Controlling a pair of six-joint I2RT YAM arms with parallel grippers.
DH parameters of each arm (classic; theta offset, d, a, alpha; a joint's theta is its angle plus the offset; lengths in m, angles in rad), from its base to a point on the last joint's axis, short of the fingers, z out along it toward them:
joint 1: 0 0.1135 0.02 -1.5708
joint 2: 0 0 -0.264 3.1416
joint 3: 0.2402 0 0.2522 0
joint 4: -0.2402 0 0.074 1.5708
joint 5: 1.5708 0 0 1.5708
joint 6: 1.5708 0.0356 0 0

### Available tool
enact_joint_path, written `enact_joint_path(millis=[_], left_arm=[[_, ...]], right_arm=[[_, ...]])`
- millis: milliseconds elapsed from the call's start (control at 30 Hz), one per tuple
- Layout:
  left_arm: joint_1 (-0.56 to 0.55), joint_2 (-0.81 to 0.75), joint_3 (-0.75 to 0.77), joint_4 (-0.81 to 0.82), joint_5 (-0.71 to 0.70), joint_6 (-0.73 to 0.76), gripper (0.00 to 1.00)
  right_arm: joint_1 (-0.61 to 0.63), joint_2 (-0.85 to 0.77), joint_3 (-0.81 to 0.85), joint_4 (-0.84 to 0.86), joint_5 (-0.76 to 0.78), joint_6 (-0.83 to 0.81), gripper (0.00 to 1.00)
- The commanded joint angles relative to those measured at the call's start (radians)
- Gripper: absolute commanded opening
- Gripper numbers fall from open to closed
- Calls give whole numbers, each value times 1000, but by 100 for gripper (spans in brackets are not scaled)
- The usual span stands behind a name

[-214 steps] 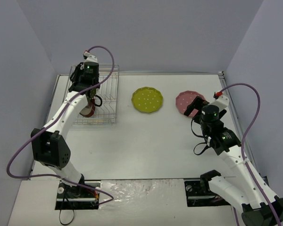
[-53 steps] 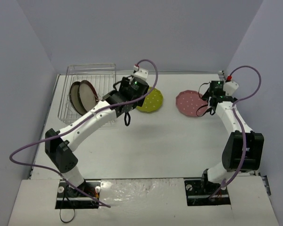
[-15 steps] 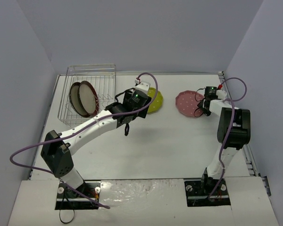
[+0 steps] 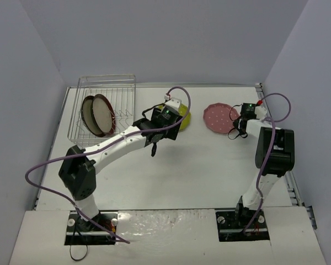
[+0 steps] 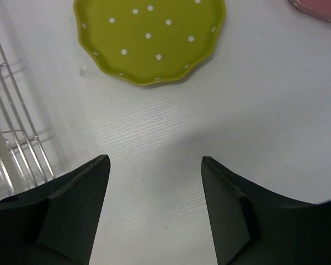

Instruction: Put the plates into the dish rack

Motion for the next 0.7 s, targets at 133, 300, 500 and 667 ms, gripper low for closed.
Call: enact_joint_path(millis=[133, 300, 500, 667], left_arm=[[9, 135, 184, 89, 207, -110, 69], [42, 282, 305, 123, 407, -207, 70], [89, 404, 330, 282, 626, -380, 70], [97, 459, 312, 411, 726, -484, 70]], right_arm=[[7, -170, -49, -40, -44, 6, 0], [8, -222, -72, -45, -67, 8, 0], [8, -273, -100, -58, -76, 4, 0], [7, -324, -105, -78, -84, 1, 0]])
